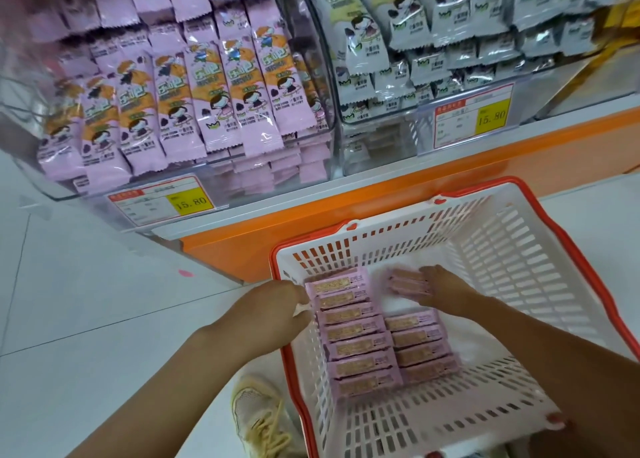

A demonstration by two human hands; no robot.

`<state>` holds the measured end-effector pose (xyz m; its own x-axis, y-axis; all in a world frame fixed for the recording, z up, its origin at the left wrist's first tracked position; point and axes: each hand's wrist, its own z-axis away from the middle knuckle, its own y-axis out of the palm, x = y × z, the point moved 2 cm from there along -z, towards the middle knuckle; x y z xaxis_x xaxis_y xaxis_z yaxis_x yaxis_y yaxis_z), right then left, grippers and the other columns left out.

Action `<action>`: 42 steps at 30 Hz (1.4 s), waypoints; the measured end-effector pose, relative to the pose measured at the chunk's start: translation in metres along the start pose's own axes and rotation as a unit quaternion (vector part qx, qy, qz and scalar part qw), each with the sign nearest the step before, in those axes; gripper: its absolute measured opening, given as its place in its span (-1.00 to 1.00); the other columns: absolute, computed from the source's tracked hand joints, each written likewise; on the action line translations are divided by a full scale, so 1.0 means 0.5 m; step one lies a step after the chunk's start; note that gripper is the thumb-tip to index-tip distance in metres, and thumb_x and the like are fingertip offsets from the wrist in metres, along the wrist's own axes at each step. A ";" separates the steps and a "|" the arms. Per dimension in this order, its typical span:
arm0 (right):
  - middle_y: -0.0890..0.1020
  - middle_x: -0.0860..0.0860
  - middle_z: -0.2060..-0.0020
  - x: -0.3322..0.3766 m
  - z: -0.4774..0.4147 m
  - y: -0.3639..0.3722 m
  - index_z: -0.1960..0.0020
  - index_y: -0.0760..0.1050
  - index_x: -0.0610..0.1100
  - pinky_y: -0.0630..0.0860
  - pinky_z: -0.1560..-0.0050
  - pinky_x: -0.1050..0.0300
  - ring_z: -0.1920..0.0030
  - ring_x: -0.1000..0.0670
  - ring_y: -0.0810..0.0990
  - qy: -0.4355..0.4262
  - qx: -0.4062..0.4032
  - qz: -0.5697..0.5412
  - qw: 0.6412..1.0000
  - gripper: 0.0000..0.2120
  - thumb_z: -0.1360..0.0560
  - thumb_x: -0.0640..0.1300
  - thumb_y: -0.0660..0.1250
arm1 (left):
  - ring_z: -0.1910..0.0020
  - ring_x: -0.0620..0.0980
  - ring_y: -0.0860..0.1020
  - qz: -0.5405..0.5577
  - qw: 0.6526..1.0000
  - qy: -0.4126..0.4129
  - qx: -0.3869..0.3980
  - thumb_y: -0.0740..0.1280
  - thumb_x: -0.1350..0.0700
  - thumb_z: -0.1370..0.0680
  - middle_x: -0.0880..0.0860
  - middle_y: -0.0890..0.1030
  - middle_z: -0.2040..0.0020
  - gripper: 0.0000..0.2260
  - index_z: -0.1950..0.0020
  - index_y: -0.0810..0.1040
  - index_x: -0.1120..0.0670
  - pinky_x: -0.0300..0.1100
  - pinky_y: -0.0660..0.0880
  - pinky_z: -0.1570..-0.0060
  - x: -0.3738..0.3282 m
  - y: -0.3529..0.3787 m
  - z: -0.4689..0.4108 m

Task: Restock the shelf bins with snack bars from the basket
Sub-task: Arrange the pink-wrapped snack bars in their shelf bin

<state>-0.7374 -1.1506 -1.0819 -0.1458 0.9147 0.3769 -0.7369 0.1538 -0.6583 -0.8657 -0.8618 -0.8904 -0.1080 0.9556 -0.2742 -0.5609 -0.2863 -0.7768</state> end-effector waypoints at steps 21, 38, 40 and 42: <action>0.63 -0.14 -0.14 0.487 0.401 -0.227 -0.14 0.64 -0.06 0.58 -0.05 0.11 -0.17 -0.11 0.61 -0.232 0.112 -0.569 0.781 -0.57 -0.37 0.16 0.42 | 0.51 -0.04 0.50 0.542 0.801 0.054 -0.249 0.40 -0.13 -0.35 0.11 0.58 0.43 -0.68 0.23 0.59 0.15 -0.28 0.42 0.51 -0.022 -0.193 0.197; 0.42 -0.06 -0.17 0.655 0.397 -0.368 -0.43 0.34 0.07 0.34 0.03 0.15 -0.18 -0.05 0.34 -0.231 -0.541 -0.019 0.808 -0.48 -0.50 0.12 0.31 | 0.02 -0.14 0.57 0.341 0.766 -0.001 -0.545 0.32 0.08 -0.56 -0.11 0.61 -0.02 -0.75 -0.23 0.56 0.06 -0.27 0.49 -0.10 0.073 -0.285 0.227; 0.40 -0.12 -0.20 0.671 0.372 -0.378 -0.45 0.31 0.06 0.40 -0.05 0.05 -0.20 -0.11 0.34 -0.179 -0.564 0.014 0.806 -0.50 -0.54 0.11 0.27 | -0.12 -0.03 0.53 0.229 0.796 0.013 -0.560 0.32 0.13 -0.55 -0.01 0.59 -0.15 -0.69 -0.29 0.53 0.10 -0.20 0.42 -0.16 0.076 -0.277 0.213; 0.38 -0.16 -0.26 0.687 0.349 -0.371 -0.47 0.27 0.04 0.38 -0.15 -0.04 -0.22 -0.16 0.34 -0.132 -0.568 0.060 0.810 -0.51 -0.58 0.12 0.19 | -0.21 0.05 0.49 0.157 0.815 0.010 -0.558 0.33 0.12 -0.55 0.07 0.57 -0.21 -0.69 -0.29 0.53 0.11 -0.20 0.34 -0.18 0.076 -0.274 0.198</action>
<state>-0.7658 -0.9303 -0.7165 -0.4173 0.8599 0.2940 0.3550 0.4521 -0.8183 -0.8743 -0.7792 -0.7385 -0.0832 0.8244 -0.5598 0.5891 -0.4124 -0.6949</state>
